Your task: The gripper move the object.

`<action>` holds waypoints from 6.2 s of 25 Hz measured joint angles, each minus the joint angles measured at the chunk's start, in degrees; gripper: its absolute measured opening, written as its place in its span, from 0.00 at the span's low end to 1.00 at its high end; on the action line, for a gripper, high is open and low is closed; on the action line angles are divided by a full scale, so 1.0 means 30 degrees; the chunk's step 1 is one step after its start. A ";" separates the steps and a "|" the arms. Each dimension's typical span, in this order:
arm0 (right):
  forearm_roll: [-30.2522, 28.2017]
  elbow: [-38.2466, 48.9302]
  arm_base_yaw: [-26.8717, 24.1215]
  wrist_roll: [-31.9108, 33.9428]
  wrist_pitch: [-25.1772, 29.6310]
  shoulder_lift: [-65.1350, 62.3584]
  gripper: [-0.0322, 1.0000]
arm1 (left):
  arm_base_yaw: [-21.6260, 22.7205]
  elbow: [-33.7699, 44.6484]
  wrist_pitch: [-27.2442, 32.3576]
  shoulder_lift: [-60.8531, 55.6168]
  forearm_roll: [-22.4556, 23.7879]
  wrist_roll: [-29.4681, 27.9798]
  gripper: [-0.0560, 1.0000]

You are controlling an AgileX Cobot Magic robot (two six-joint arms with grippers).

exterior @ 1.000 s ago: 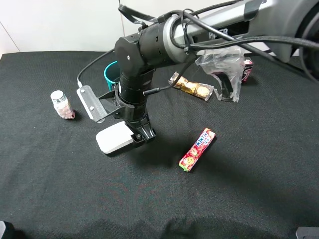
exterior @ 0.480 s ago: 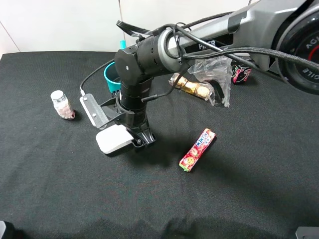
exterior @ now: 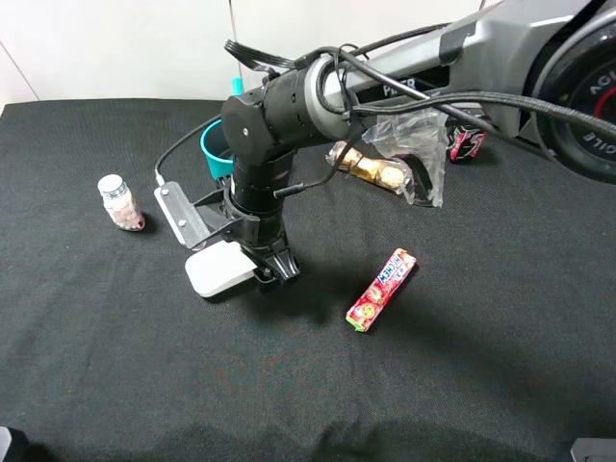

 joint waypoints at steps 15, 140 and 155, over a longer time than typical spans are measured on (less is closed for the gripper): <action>0.0095 -0.0122 0.0000 0.0086 -0.0107 0.0078 0.48 | 0.0000 0.0000 0.0000 0.0000 0.0000 0.0000 0.99; -0.0958 -0.0104 -1.7591 2.1004 0.5783 -0.7021 0.48 | 0.0000 0.0000 0.0000 0.0000 0.0000 0.0000 0.99; -0.1063 0.0358 -1.8119 2.1066 0.6341 -0.7295 0.48 | 0.0000 0.0000 0.0000 0.0000 0.0000 0.0000 0.99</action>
